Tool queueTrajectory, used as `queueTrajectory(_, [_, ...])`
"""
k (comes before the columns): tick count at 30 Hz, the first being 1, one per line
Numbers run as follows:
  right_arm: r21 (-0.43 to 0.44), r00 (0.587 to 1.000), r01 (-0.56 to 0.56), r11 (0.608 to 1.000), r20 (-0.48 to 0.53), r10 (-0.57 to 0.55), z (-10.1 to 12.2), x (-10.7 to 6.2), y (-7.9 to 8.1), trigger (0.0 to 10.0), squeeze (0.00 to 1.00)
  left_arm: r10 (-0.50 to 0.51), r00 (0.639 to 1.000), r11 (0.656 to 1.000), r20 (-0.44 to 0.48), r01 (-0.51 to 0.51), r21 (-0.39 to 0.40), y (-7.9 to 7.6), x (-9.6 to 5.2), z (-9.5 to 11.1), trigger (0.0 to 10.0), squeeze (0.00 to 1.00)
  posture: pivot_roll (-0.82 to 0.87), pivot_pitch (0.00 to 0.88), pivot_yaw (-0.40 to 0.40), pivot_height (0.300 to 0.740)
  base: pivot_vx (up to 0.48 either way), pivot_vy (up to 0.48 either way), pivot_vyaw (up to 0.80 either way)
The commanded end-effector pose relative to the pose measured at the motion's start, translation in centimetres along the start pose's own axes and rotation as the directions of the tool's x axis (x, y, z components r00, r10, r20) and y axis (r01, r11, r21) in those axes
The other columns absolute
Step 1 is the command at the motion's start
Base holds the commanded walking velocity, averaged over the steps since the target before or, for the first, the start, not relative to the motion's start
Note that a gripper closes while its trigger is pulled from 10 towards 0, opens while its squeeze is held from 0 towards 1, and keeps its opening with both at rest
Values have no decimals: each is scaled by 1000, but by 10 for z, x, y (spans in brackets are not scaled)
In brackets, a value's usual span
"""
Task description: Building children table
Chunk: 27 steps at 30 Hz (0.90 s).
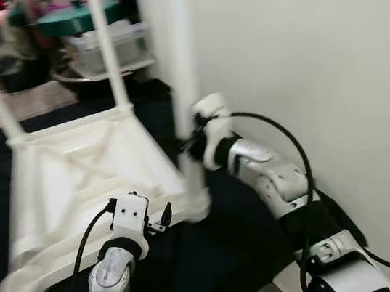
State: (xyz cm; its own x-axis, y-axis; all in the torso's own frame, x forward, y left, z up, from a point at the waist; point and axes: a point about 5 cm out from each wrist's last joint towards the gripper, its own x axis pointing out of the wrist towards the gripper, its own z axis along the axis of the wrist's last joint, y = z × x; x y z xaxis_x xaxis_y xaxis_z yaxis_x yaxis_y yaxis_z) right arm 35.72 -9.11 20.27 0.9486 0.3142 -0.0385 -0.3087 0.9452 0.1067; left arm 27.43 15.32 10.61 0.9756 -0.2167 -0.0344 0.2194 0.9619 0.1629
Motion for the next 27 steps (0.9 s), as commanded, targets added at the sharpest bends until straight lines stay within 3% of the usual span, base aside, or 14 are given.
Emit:
queueTrajectory(1, [60, 966, 143, 988, -224, -127, -43, -9, -17, 0, 0, -11, 1000, 1000, 0, 11, 23, -1, 0, 0, 10000, 0, 96, 0, -50, 740, 0, 0, 0])
queueTrajectory(2, [80, 967, 139, 987, -224, -118, -42, -11, -12, 10000, 0, -11, 1000, 1000, -1, 11, 22, -1, 0, 0, 10000, 0, 94, 0, -47, 740, 0, 0, 0])
queueTrajectory(4, [93, 983, 14, 996, -183, 3, -33, -16, 13, 10000, 0, -11, 1000, 1000, -1, 11, 20, -1, 0, 0, 10000, 0, 94, 0, -47, 740, 0, 0, 0])
queueTrajectory(5, [103, 991, -62, 993, -111, 74, -22, -19, 26, 10000, 580, -13, 1000, 1000, -2, 13, 21, -1, 0, 0, 10000, 0, 84, 0, -40, 740, 0, 0, 0])
queueTrajectory(7, [132, 991, -127, 983, -28, 132, -10, -22, 40, 10000, 580, -16, 1000, 1000, -3, 16, 21, -1, 0, 0, 10000, 0, 84, 0, -39, 740, 0, 0, 0])
queueTrajectory(8, [131, 982, -186, 974, -11, 189, -7, -21, 44, 10000, 1000, -17, 1000, 1000, -2, 17, 22, -1, 0, 0, 10000, 0, 85, 0, -40, 740, 0, 0, 0])
queueTrajectory(11, [132, 966, -256, 958, -10, 260, -4, -18, 49, 10000, 988, -19, 1000, 1000, 0, 19, 22, -1, 1, 1, 10000, 0, 85, 0, -40, 740, 0, 0, 0])
queueTrajectory(12, [126, 921, -390, 912, 27, 390, 5, -18, 50, 10000, 0, -18, 1000, 1000, 3, 18, 19, -1, 2, 2, 10000, 0, 82, 0, -39, 740, 0, 0, 0])
queueTrajectory(14, [120, 882, -472, 873, 51, 469, 12, -20, 50, 10000, 0, -18, 1000, 1000, 5, 18, 17, 0, 2, 2, 10000, 0, 82, 0, -39, 740, 0, 0, 0])
queueTrajectory(15, [5, 729, -680, 733, 109, 676, 26, -30, 44, 10000, 0, -18, 1000, 1000, 8, 18, 16, 0, 3, 3, 10000, 0, 81, 0, -39, 740, 0, 0, 0])
queueTrajectory(16, [-32, 688, -719, 695, 111, 717, 27, -34, 41, 10000, 0, -19, 1000, 1000, 8, 18, 16, 0, 3, 3, 10000, 0, 81, 0, -39, 740, 0, 0, 0])
queueTrajectory(20, [-55, 659, -744, 666, 108, 744, 28, -37, 40, 10000, 0, -19, 1000, 1000, 8, 19, 16, -1, 3, 2, 10000, 0, 81, 0, -39, 740, 0, 0, 0])
queueTrajectory(26, [-85, 462, -885, 457, -63, 884, 2, -30, 38, 10000, 0, -14, 1000, 1000, 16, 14, 16, -2, 3, 5, 10000, 0, 116, 0, -66, 740, 0, 0, 0])
queueTrajectory(27, [-76, 528, -849, 523, -64, 847, -3, -22, 38, 0, 0, -10, 1000, 1000, 13, 10, 18, -1, 2, 4, 10000, 0, 123, 0, -68, 740, 0, 0, 0])
